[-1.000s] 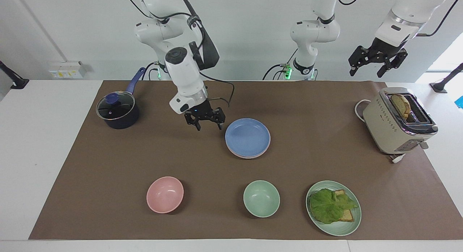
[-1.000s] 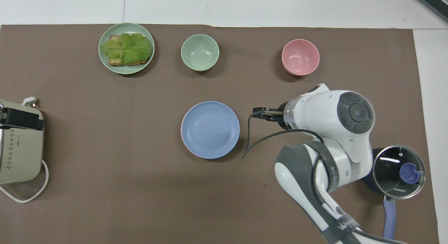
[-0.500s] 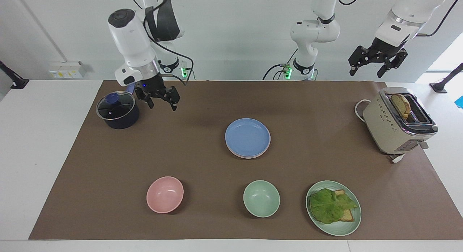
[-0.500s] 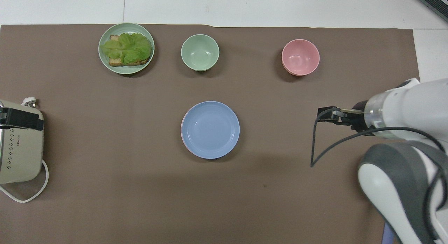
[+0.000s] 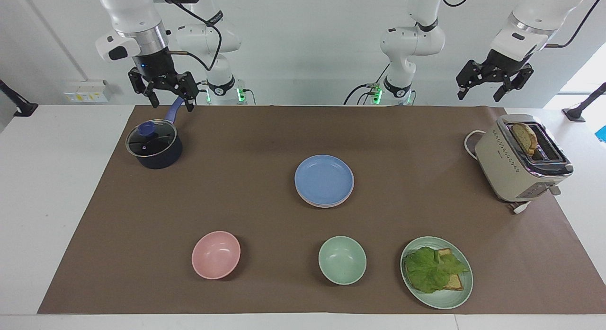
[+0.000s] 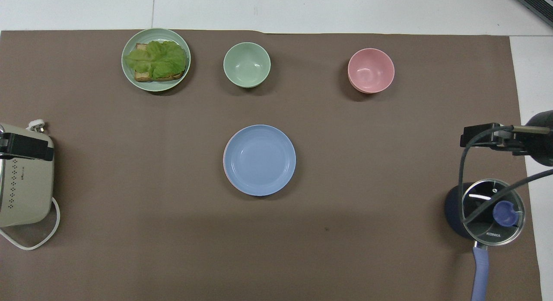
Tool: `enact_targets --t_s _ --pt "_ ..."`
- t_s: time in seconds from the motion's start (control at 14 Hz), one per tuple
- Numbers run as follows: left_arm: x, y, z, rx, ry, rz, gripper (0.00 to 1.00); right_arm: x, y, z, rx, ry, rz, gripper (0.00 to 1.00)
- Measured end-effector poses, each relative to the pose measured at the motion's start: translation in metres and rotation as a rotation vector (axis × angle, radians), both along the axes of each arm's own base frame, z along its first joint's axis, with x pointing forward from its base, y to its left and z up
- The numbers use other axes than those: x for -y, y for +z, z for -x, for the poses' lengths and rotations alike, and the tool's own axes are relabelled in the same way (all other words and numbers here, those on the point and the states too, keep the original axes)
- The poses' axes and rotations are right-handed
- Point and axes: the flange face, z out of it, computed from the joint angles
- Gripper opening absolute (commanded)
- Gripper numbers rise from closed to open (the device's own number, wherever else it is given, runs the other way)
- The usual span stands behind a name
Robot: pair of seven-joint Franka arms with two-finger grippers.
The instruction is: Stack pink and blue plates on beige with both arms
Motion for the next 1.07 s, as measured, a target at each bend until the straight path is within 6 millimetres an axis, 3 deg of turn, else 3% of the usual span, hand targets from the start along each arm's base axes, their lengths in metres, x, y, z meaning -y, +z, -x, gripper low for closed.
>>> enact_targets --t_s 0.21,0.43,1.07 --pt "0.000 0.000 0.000 0.000 0.000 0.000 1.00 0.016 0.011 -0.011 -0.048 -0.007 0.007 1.00" --pt "0.000 0.000 0.000 0.000 0.000 0.000 1.00 0.016 0.008 -0.024 -0.052 -0.007 0.007 1.00" --pt "0.000 0.000 0.000 0.000 0.000 0.000 1.00 0.011 0.008 -0.024 -0.049 0.010 0.007 1.00"
